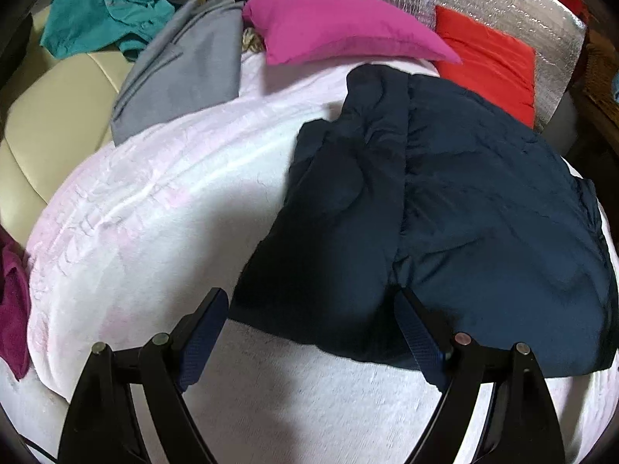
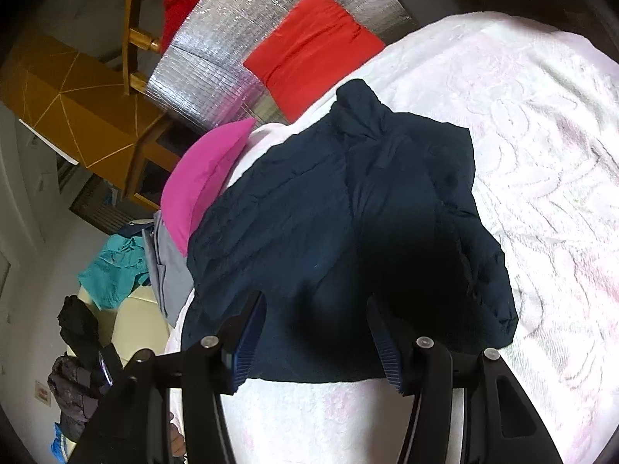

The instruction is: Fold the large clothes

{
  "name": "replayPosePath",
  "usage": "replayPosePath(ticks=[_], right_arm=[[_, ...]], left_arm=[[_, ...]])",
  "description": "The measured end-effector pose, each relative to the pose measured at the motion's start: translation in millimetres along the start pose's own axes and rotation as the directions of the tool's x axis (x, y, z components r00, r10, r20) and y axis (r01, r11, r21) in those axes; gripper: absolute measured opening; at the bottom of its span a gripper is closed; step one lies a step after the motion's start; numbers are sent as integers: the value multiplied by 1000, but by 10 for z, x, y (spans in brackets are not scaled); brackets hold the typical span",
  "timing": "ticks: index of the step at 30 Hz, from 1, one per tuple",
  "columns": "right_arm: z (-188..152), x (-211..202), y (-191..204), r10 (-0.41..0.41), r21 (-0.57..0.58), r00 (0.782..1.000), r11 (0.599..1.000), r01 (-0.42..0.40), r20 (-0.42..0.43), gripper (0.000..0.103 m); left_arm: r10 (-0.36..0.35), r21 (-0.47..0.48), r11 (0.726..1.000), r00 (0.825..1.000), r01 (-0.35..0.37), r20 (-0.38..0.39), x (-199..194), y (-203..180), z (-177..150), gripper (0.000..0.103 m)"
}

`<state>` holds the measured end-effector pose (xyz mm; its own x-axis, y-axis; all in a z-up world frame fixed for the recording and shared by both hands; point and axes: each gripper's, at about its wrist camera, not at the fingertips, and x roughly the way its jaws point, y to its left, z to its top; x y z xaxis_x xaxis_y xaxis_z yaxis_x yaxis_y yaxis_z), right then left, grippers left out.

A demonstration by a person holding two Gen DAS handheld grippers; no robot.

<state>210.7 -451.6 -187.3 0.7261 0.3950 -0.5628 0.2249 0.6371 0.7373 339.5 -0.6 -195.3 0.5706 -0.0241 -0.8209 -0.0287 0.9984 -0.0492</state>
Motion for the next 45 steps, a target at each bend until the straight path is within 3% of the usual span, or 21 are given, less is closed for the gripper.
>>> replayPosePath(ticks=[6, 13, 17, 21, 22, 26, 31, 36, 45], right_arm=[[56, 276, -138, -37, 24, 995, 999, 39, -90, 58], [86, 352, -207, -15, 23, 991, 1000, 18, -136, 58], [144, 153, -254, 43, 77, 994, 996, -35, -102, 63], [244, -165, -354, 86, 107, 996, 990, -88, 16, 76], [270, -210, -393, 87, 119, 996, 989, -90, 35, 80], [363, -276, -644, 88, 212, 995, 973, -97, 50, 81], [436, -198, -796, 46, 256, 998, 965, -54, 34, 82], [524, -24, -865, 17, 240, 1000, 971, -15, -4, 82], [539, 321, -856, 32, 180, 994, 984, -12, -105, 82]], left_arm=[[46, 55, 998, 998, -44, -48, 225, -95, -10, 95], [-18, 20, 1000, 997, 20, -78, 255, 4, 35, 96], [-5, 56, 998, 1000, 3, 29, 11, 2, 72, 96], [-85, -12, 996, 991, 87, 101, -136, 159, 142, 96], [-112, -42, 992, 988, 117, 102, -128, 209, 159, 96], [-247, -206, 945, 967, 256, 68, 36, 472, 209, 96], [-318, -348, 881, 946, 322, 68, 221, 657, 248, 96], [-366, -390, 850, 930, 353, 46, 346, 676, 250, 96], [-437, -393, 827, 900, 403, 3, 555, 509, 303, 96]])
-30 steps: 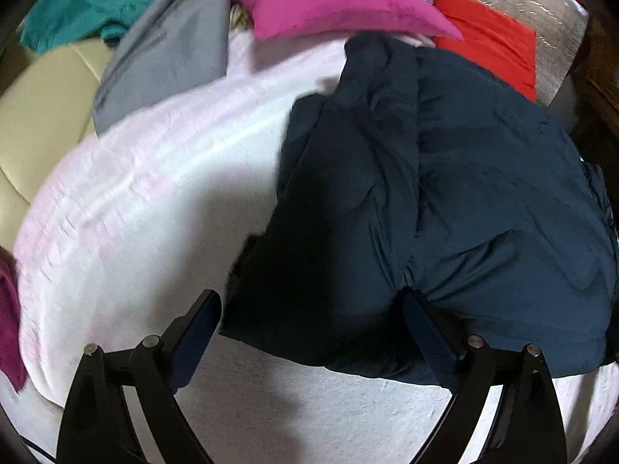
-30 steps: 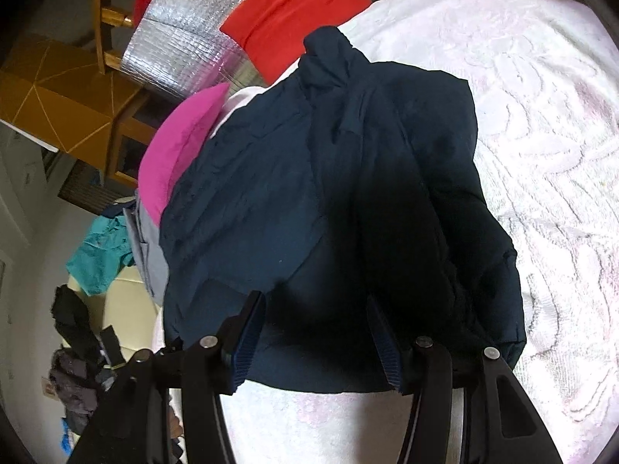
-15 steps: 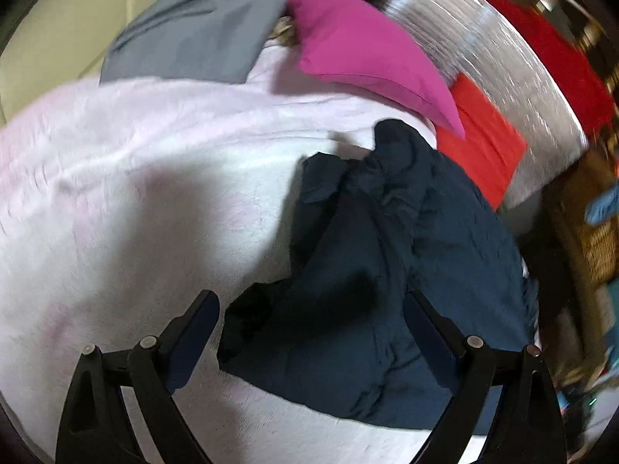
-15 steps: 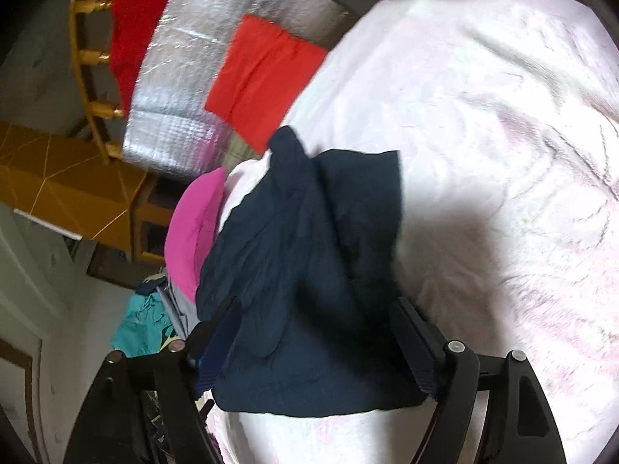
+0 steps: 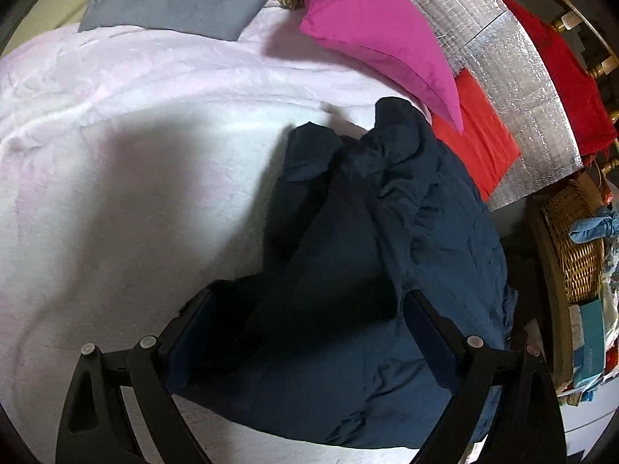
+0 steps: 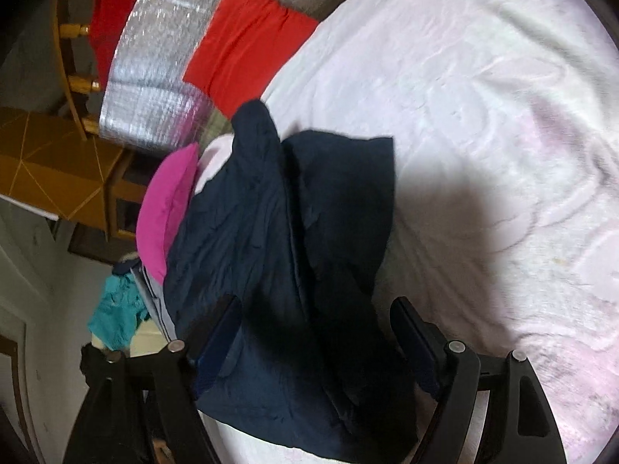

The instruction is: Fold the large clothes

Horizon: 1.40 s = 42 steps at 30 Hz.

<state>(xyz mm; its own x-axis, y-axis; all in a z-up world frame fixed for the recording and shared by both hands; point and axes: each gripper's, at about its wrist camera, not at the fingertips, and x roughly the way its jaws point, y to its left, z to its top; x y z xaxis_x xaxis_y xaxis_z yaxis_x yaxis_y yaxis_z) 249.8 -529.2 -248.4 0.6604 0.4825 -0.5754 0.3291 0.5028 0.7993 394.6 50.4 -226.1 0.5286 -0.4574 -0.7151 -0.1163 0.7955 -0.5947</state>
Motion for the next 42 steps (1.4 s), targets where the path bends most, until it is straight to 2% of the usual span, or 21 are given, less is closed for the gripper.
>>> replayPosePath(ticks=[5, 12, 16, 18, 22, 28, 32, 36, 39, 42], right_arm=[[-24, 137, 25, -22, -46, 1000, 999, 21, -18, 84], [-40, 215, 50, 23, -81, 1000, 996, -23, -7, 85], [-103, 277, 169, -3, -121, 1000, 993, 3, 4, 78], [-118, 302, 234, -17, -142, 1000, 990, 17, 6, 70], [-131, 271, 301, -34, -160, 999, 986, 39, 29, 56], [-172, 190, 523, -84, -244, 991, 964, 107, 101, 47], [-154, 37, 626, -54, -275, 985, 956, 98, 165, 40], [-147, -109, 681, -22, -288, 974, 953, 89, 226, 38], [-108, -113, 622, -35, -264, 970, 959, 99, 240, 38], [-78, 29, 484, -107, -227, 975, 962, 151, 194, 38]], left_arm=[[16, 29, 999, 1000, -16, -6, 58, -58, -22, 97], [21, 39, 999, 1000, -21, -11, 105, -78, -46, 97], [23, 26, 999, 1000, -23, 0, 107, -74, -58, 97], [31, 19, 999, 999, -31, 15, 94, -67, -67, 91], [38, 7, 999, 998, -38, 48, 39, -53, -82, 71], [46, 55, 997, 992, -53, 118, -63, -181, -99, 49], [25, 71, 997, 989, -35, 148, -147, -257, -124, 38], [-13, 89, 996, 988, -1, 155, -252, -337, -204, 37], [32, 127, 990, 988, -52, 150, -192, -430, -212, 37], [97, 86, 991, 989, -106, 109, -78, -342, -157, 51]])
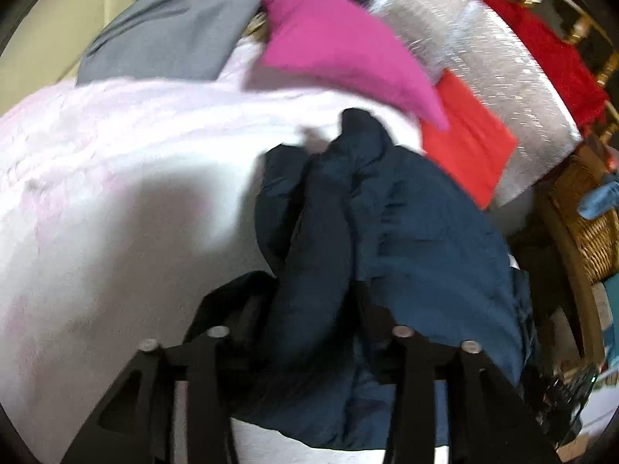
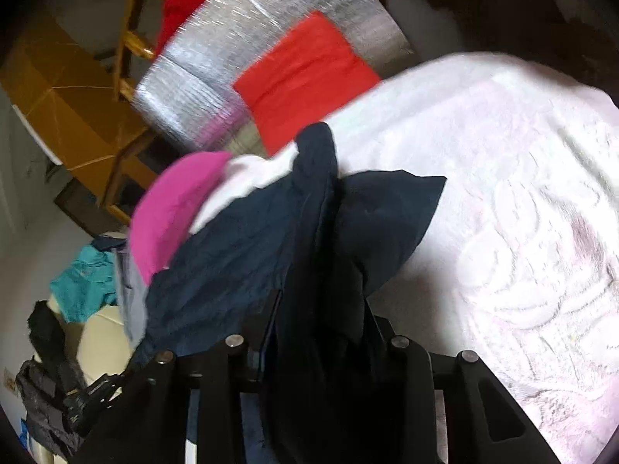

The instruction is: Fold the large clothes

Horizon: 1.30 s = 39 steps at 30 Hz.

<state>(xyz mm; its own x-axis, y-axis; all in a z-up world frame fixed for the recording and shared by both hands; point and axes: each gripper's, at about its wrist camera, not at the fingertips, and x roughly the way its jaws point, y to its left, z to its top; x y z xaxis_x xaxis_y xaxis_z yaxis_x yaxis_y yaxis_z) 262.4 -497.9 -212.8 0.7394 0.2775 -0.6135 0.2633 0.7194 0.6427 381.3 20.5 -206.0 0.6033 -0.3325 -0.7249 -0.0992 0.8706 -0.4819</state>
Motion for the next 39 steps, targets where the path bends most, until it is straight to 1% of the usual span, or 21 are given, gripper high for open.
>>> replayPosePath(ticks=[1, 2, 3, 5, 7, 11, 13, 16, 18, 20, 23, 25, 27, 29, 30, 31, 32, 34, 37, 39], right_arm=[[-9, 53, -48, -18, 14, 1000, 1000, 18, -23, 38], [-13, 86, -87, -18, 29, 999, 999, 19, -38, 38], [-15, 92, -105, -15, 39, 999, 999, 17, -42, 43], [-16, 79, -125, -7, 62, 999, 998, 10, -49, 47], [-16, 64, -143, -4, 89, 998, 996, 10, -63, 61], [-18, -22, -150, -21, 98, 998, 995, 27, -63, 67], [-16, -142, -164, -31, 112, 999, 993, 35, -37, 71], [-10, -368, -198, -42, 131, 999, 991, 38, 25, 73], [-53, -558, -235, -30, 160, 997, 987, 18, 74, 76], [-103, -700, -254, -7, 177, 995, 984, -12, 101, 77], [-201, -846, -230, 35, 185, 992, 981, -58, 123, 77], [-278, -905, -198, 69, 180, 990, 979, -91, 123, 78], [-348, -920, -163, 88, 179, 990, 978, -108, 113, 79], [-423, -935, -150, 102, 186, 990, 975, -120, 100, 79], [-478, -943, -155, 116, 201, 989, 971, -132, 88, 80], [-524, -942, -165, 133, 218, 988, 965, -147, 77, 80], [-551, -937, -171, 144, 230, 987, 960, -156, 70, 80], [-622, -896, -191, 167, 263, 985, 949, -175, 50, 82], [-750, -816, -193, 188, 301, 982, 936, -182, 7, 82], [-818, -729, -197, 216, 335, 976, 921, -197, -19, 82]], left_arm=[[10, -25, 1000, 1000, -11, -27, 58, 52, 9, 59], [19, -42, 999, 999, -21, -47, 105, 67, 23, 65], [21, -55, 998, 998, -24, -59, 129, 92, 28, 65], [16, -69, 997, 997, -20, -69, 133, 112, 40, 67], [15, -68, 997, 997, -21, -78, 123, 110, 49, 69], [33, -59, 998, 997, -37, -70, 8, 94, 36, 70], [42, -50, 998, 998, -45, -54, -103, 71, -11, 70], [53, -28, 998, 999, -53, -3, -298, 57, -75, 71], [79, 12, 997, 996, -80, 45, -419, -10, -134, 71], [101, 67, 992, 990, -107, 94, -535, -119, -208, 72], [125, 158, 976, 981, -148, 146, -630, -318, -323, 74], [118, 211, 966, 981, -149, 155, -696, -388, -434, 77], [105, 254, 958, 985, -137, 135, -727, -454, -540, 78], [97, 262, 957, 990, -121, 105, -729, -454, -639, 78], [86, 253, 962, 993, -105, 84, -734, -423, -687, 78], [62, 226, 971, 997, -72, 49, -727, -368, -736, 78], [50, 207, 977, 998, -54, 28, -712, -332, -749, 78], [14, 146, 989, 999, -9, -36, -649, -219, -810, 78], [-18, 79, 997, 995, 26, -94, -570, -127, -841, 78], [-42, 35, 998, 993, 46, -113, -542, -81, -843, 78]])
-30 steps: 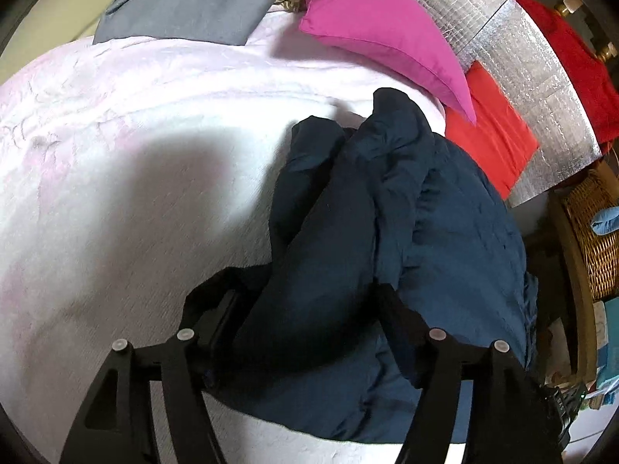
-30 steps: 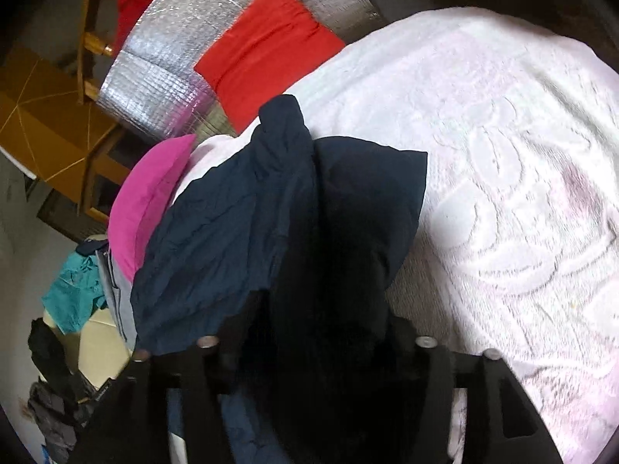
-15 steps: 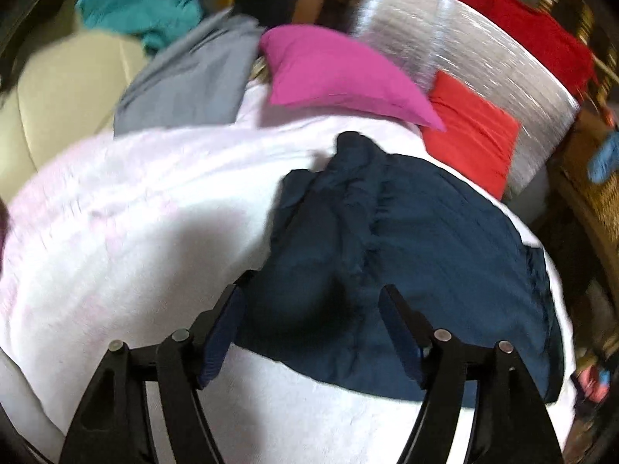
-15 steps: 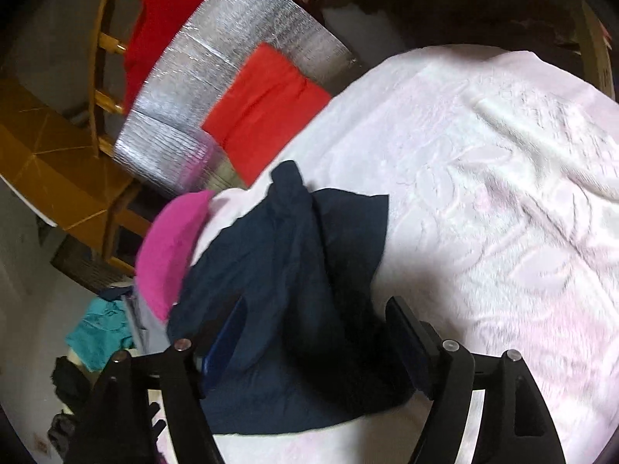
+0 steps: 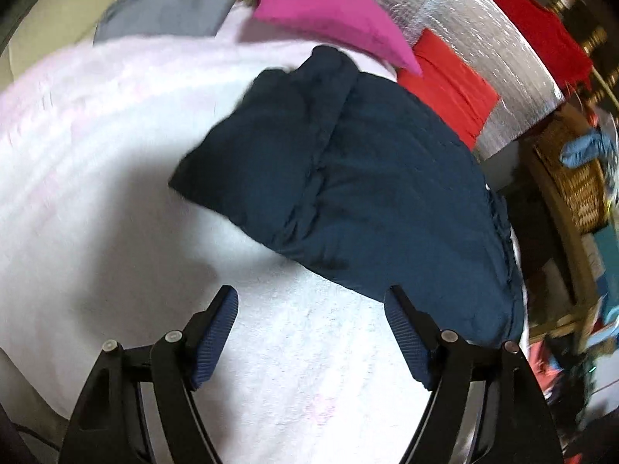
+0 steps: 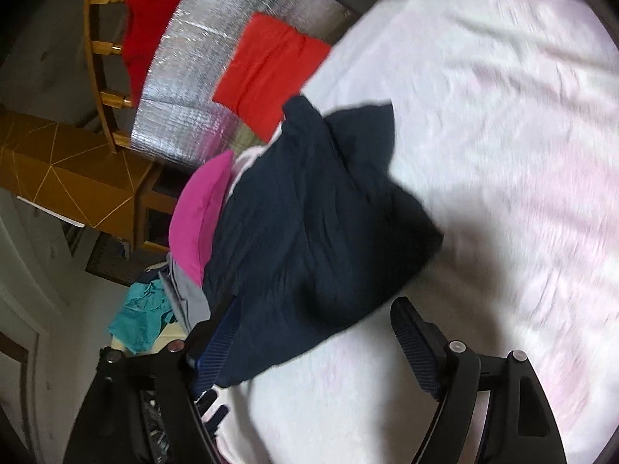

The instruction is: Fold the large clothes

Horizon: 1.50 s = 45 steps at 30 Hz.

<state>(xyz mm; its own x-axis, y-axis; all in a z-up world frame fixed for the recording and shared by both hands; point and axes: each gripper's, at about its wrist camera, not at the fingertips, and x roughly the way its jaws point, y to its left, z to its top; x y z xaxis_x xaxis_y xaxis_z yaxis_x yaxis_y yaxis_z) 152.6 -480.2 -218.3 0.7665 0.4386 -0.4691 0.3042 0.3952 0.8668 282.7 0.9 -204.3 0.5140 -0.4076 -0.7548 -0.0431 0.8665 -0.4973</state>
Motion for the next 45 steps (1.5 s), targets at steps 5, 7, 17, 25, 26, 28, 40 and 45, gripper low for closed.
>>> replayPosePath(ticks=[5, 7, 17, 25, 26, 28, 40, 45], right_arm=[[-61, 210, -73, 4, 58, 999, 998, -2, -43, 82], [-49, 291, -115, 8, 90, 999, 996, -3, -47, 82], [82, 639, -289, 51, 218, 998, 975, -43, -28, 82], [252, 686, -85, 160, 128, 985, 977, -168, 70, 85], [261, 664, -12, 176, 87, 980, 979, -184, 87, 85], [250, 670, 108, 162, 6, 981, 987, -163, 106, 85], [394, 1030, -18, 31, 47, 997, 998, -35, 72, 83], [430, 1107, 16, 6, 23, 996, 1000, -8, 85, 58]], left_arm=[[-30, -95, 995, 999, 29, -16, 125, 103, 44, 78], [-42, -132, 990, 999, 39, -20, 192, 139, 95, 78], [-129, -277, 954, 991, 119, -18, 487, 245, 367, 80], [-189, -286, 936, 979, 204, 80, 476, 181, 497, 80], [-187, -245, 946, 976, 210, 111, 429, 98, 511, 80], [-173, -190, 962, 975, 198, 139, 387, -7, 529, 80], [-153, -275, 947, 985, 168, 75, 743, 86, 662, 83], [-157, -281, 943, 983, 177, 93, 702, 167, 697, 63]])
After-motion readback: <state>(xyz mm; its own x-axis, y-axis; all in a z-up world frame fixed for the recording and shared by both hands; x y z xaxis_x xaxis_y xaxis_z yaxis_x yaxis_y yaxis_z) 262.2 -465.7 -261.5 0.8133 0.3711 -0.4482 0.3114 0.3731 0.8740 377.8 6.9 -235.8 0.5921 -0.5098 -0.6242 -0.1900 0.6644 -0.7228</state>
